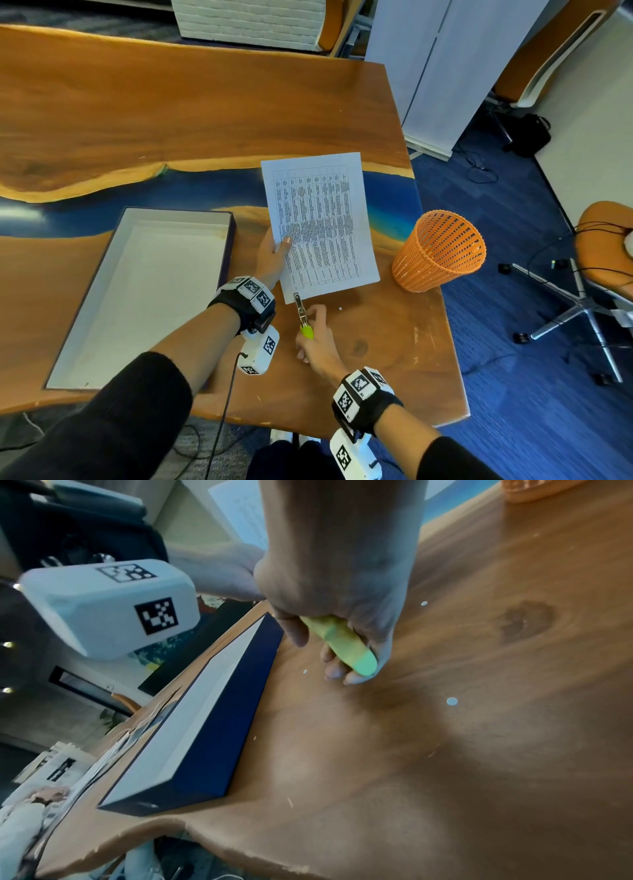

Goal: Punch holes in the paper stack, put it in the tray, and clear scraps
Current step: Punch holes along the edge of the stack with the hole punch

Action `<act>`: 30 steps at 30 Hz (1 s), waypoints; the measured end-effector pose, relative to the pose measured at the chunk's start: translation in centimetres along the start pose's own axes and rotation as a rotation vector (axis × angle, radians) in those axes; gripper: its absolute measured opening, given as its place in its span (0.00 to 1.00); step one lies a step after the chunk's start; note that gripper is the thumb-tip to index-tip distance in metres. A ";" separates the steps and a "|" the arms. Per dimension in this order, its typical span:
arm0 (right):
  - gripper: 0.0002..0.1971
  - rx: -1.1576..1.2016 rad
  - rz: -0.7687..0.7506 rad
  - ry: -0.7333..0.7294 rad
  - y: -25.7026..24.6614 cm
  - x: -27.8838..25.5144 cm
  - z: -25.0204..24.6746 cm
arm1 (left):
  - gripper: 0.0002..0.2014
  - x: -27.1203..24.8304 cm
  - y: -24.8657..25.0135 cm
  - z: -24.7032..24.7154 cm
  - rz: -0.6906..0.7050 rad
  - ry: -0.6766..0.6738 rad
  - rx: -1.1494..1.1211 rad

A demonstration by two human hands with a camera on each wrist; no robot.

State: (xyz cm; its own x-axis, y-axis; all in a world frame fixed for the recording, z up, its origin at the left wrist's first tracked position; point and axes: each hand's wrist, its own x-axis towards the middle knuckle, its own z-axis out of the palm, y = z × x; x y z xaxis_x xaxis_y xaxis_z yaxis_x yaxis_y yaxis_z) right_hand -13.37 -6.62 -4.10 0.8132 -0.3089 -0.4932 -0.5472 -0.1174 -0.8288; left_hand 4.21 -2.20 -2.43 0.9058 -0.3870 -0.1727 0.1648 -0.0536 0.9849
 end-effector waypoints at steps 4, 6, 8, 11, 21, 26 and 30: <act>0.35 -0.019 -0.098 0.039 -0.3 -0.5 -0.3 | 0.21 0.1 -0.1 -0.2 -0.005 0.012 0.006; 0.39 -0.023 -0.136 0.042 -0.2 -0.6 -0.4 | 0.20 0.0 -0.1 -0.2 0.006 0.015 0.017; 0.40 -0.016 -0.166 0.012 -0.2 -0.6 -0.5 | 0.21 0.0 -0.1 -0.2 0.003 0.015 0.010; 0.40 0.018 -0.208 0.000 -0.4 -0.8 -0.7 | 0.22 0.1 -0.1 -0.2 -0.009 0.023 -0.003; 0.43 0.090 -0.227 0.004 -0.3 -0.6 -1.0 | 0.23 -0.1 -0.1 -0.8 -0.040 0.060 -0.026; 0.44 0.077 -0.206 -0.020 -0.4 -0.6 -1.0 | 0.23 -0.5 -0.2 -1.1 -0.036 0.070 -0.034; 0.46 0.061 -0.210 -0.077 -0.3 -1.2 -1.1 | 0.23 -0.3 0.3 -1.2 -0.040 0.091 -0.031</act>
State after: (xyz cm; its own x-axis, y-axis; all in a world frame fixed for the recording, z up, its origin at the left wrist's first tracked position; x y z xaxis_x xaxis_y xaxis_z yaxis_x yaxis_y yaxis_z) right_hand -14.36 -7.21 -2.96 0.9221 -0.2103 -0.3249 -0.3531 -0.1137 -0.9286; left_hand 4.41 -1.01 -2.07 0.9297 -0.3002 -0.2136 0.2120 -0.0382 0.9765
